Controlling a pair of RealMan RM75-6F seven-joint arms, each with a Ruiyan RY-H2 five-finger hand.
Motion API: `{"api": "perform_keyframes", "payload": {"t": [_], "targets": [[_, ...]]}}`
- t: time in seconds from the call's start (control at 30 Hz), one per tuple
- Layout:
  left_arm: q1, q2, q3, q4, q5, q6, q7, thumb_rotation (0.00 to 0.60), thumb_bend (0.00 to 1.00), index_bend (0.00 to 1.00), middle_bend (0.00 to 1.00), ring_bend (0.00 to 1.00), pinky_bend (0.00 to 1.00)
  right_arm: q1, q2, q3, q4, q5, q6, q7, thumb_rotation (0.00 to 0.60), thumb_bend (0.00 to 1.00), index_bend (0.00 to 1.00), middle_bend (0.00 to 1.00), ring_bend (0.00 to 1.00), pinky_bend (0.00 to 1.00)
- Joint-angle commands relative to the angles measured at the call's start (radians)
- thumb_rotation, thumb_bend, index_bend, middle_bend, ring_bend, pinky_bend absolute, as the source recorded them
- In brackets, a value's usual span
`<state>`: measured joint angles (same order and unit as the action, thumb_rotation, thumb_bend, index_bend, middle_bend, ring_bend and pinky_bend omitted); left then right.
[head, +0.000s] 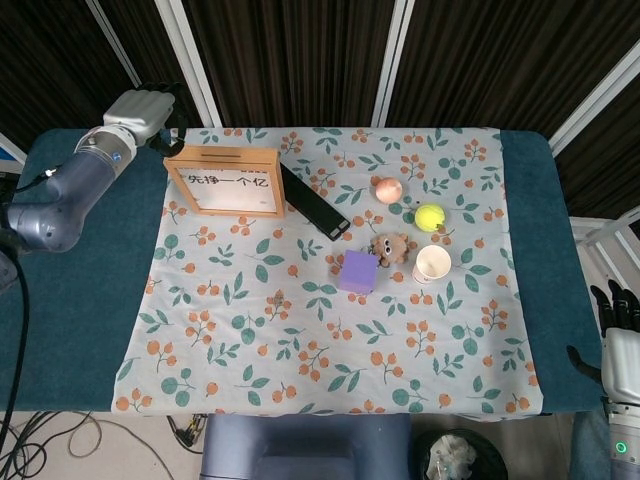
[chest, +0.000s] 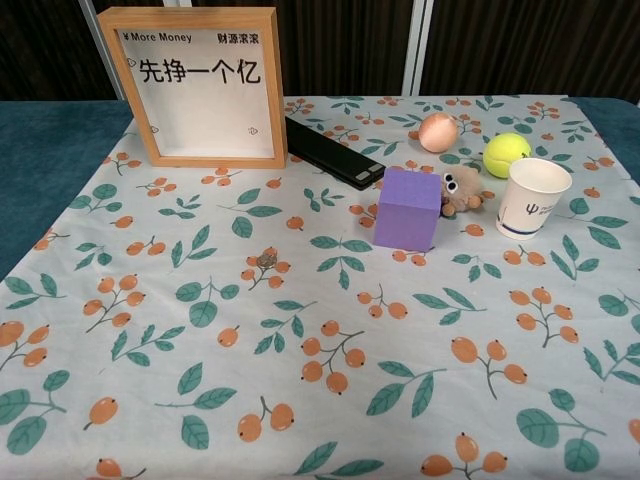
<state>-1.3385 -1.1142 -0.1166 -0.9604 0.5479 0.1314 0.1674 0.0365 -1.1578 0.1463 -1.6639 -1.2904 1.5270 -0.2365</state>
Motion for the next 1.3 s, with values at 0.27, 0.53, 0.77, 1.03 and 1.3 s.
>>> {"api": "perform_keyframes", "payload": {"t": [0.27,0.53,0.77,1.03,1.3], "targets": [[-0.078,-0.201,0.060,0.311,0.047,-0.158,-0.124,0.600,0.62,0.62,0.04,0.00,0.00,-0.004,-0.005,0.009,0.004,0.013,0.013,-0.018,0.600,0.26,0.13,0.03,0.00,0.00],[-0.089,-0.261,0.034,0.390,0.119,-0.198,-0.170,0.600,0.61,0.59,0.04,0.00,0.00,-0.005,-0.005,0.012,0.006,0.017,0.016,-0.021,0.600,0.26,0.13,0.03,0.00,0.00],[-0.091,-0.284,0.001,0.413,0.173,-0.209,-0.205,0.600,0.61,0.58,0.04,0.00,0.00,-0.006,-0.005,0.019,0.003,0.029,0.017,-0.024,0.600,0.26,0.13,0.03,0.00,0.00],[-0.093,-0.280,-0.027,0.395,0.227,-0.212,-0.228,0.600,0.60,0.57,0.03,0.00,0.00,-0.005,-0.003,0.015,-0.001,0.029,0.011,-0.030,0.600,0.26,0.13,0.03,0.00,0.00],[-0.092,-0.291,-0.038,0.394,0.278,-0.219,-0.261,0.600,0.58,0.56,0.03,0.00,0.00,-0.005,-0.003,0.019,-0.004,0.036,0.012,-0.033,0.600,0.26,0.13,0.03,0.00,0.00]]}}
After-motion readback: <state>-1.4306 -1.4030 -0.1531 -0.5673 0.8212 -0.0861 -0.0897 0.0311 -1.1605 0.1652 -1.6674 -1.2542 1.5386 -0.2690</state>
